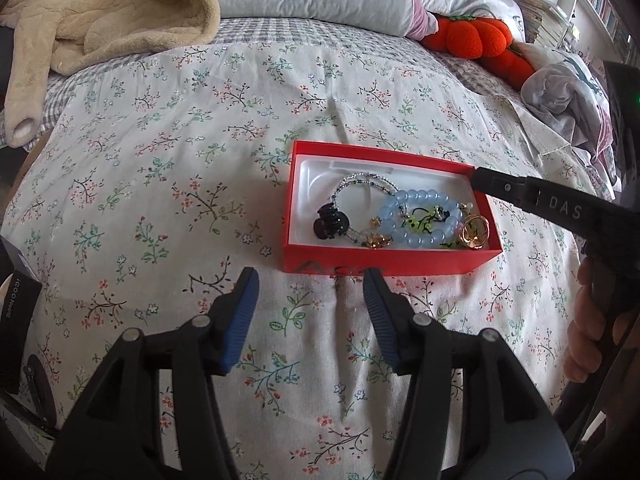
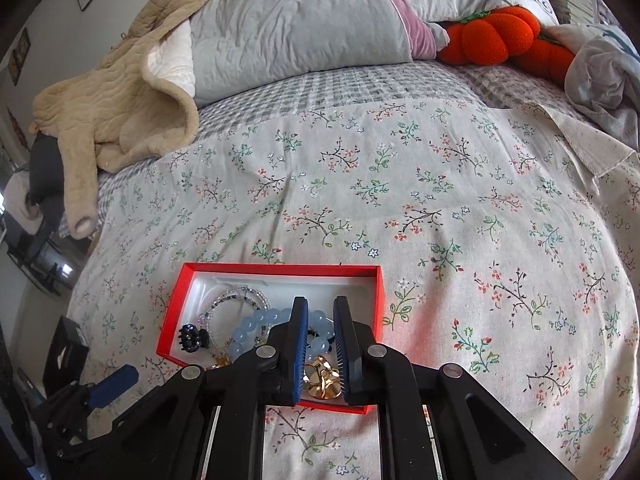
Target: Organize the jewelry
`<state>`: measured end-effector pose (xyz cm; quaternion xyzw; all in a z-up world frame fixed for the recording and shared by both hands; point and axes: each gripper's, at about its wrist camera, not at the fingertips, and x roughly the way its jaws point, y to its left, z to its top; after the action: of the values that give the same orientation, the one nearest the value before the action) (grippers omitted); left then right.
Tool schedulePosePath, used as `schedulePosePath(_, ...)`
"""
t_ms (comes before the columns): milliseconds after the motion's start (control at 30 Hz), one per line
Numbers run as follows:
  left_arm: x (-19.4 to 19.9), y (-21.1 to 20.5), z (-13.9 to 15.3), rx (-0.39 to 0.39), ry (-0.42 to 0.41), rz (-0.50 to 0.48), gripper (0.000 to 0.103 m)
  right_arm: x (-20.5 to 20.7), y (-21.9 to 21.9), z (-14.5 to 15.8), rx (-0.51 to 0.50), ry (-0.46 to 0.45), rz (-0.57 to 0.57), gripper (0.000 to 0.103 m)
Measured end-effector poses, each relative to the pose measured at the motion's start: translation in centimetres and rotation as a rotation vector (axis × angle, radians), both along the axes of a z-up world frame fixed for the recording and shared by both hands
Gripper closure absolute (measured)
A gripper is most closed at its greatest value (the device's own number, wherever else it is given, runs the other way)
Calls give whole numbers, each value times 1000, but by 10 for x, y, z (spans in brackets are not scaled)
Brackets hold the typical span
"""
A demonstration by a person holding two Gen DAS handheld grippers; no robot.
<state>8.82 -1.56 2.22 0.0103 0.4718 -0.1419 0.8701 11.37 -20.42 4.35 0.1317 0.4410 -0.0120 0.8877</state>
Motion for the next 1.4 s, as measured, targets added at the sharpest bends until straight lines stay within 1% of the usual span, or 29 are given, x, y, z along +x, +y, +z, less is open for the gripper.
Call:
schedulePosePath(67, -2, 1, 1, 3, -1, 4, 41, -4, 0, 2, -8, -1, 8, 89)
schedulePosePath(133, -5, 2, 2, 9, -1, 11, 34, -9, -1, 5, 2, 1, 15, 89)
schedulePosePath(233, -9, 3, 2, 28, -5, 15, 28, -22, -2, 9, 0, 3, 26, 85)
schedulePosePath(333, -15, 3, 3, 57, -12, 22, 25, -36, -1, 12, -26, 6, 45, 71)
schedulePosePath(367, -17, 3, 4, 62, -14, 25, 24, -41, 0, 13, -32, 4, 53, 59)
schedulePosePath(400, -19, 3, 5, 66, -16, 29, 22, -47, 0, 14, -38, 1, 58, 54)
schedulePosePath(533, -27, 4, 7, 80, -15, 35, 19, -65, 6, 16, -49, 7, 92, 53)
schedulePosePath(567, -29, 5, 7, 84, -5, 31, 19, -69, 8, 17, -50, 8, 97, 49)
schedulePosePath(600, -31, 6, 7, 90, 6, 32, 18, -74, 9, 17, -50, 8, 96, 42)
schedulePosePath(667, -35, 8, 7, 99, 17, 34, 15, -82, 10, 16, -55, 17, 87, 37)
schedulePosePath(733, -39, 9, 8, 112, 16, 33, 2, -89, 13, 17, -67, 29, 83, 34)
schedulePosePath(833, -46, 9, 11, 126, 8, 31, 1, -99, 16, 17, -86, 42, 68, 23)
schedulePosePath(867, -48, 9, 11, 133, 10, 30, 1, -102, 17, 16, -94, 50, 62, 16)
schedulePosePath(933, -51, 9, 11, 139, 13, 28, 1, -108, 17, 16, -106, 52, 46, 15)
schedulePosePath(967, -53, 9, 11, 143, 16, 26, 1, -110, 18, 15, -115, 55, 37, 12)
schedulePosePath(1000, -54, 8, 10, 145, 19, 22, 1, -113, 19, 15, -125, 58, 26, 5)
schedulePosePath(1033, -55, 8, 10, 146, 21, 17, 1, -115, 19, 14, -133, 57, 15, 1)
schedulePosePath(1067, -56, 8, 10, 146, 24, 14, 1, -117, 20, 14, -142, 56, 6, 0)
schedulePosePath(1233, -57, 9, 9, 145, 26, 29, 1, -120, 27, 11, -215, 65, 4, 0)
schedulePosePath(1400, -55, 10, 9, 144, 28, 38, 1, -119, 27, 9, -210, 75, 1, 0)
